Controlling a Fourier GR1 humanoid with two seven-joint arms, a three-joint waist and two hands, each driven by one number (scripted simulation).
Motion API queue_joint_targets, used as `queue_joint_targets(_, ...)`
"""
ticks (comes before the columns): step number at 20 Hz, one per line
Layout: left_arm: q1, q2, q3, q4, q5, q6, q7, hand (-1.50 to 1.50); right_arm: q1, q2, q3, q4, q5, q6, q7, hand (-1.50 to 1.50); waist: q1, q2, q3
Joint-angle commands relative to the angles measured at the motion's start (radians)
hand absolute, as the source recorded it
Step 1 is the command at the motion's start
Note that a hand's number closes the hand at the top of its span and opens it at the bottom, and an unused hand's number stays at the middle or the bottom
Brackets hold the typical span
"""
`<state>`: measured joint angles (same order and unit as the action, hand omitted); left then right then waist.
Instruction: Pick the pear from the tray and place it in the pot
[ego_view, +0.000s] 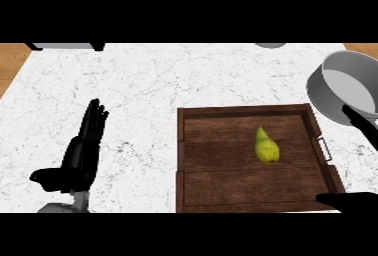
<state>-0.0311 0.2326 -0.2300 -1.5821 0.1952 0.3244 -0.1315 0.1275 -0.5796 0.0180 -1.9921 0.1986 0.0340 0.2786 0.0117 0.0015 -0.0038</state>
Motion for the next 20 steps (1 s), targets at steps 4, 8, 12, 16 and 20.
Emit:
queue_joint_targets(4, -0.001, -0.001, 0.043, 0.083, 0.012, -0.052, -0.077, 0.00, -0.147, 0.014, 0.176, -0.001, 0.068, 0.125, 0.357, -1.50, -0.001, 0.001, 0.002)
queue_joint_targets(8, -0.009, -0.014, 0.035, -0.012, -0.016, -0.025, 0.018, 0.00, -0.263, 0.097, 0.193, 0.139, 0.074, 0.168, 0.363, -1.50, -0.003, -0.001, 0.004)
queue_joint_targets(12, -0.009, -0.043, 0.040, 0.016, -0.041, -0.030, 0.020, 0.00, -0.313, 0.139, 0.194, 0.151, 0.093, 0.231, 0.447, -1.50, -0.008, -0.002, 0.004)
queue_joint_targets(16, 0.005, -0.053, 0.052, 0.042, -0.029, -0.068, -0.023, 0.00, -0.324, 0.166, 0.218, 0.209, 0.140, 0.259, 0.509, -1.50, -0.009, -0.002, 0.004)
queue_joint_targets(20, 0.012, -0.075, 0.054, 0.005, -0.082, -0.043, 0.000, 0.00, -0.218, 0.177, 0.182, 0.218, 0.153, 0.286, 0.385, -1.50, -0.012, -0.002, 0.004)
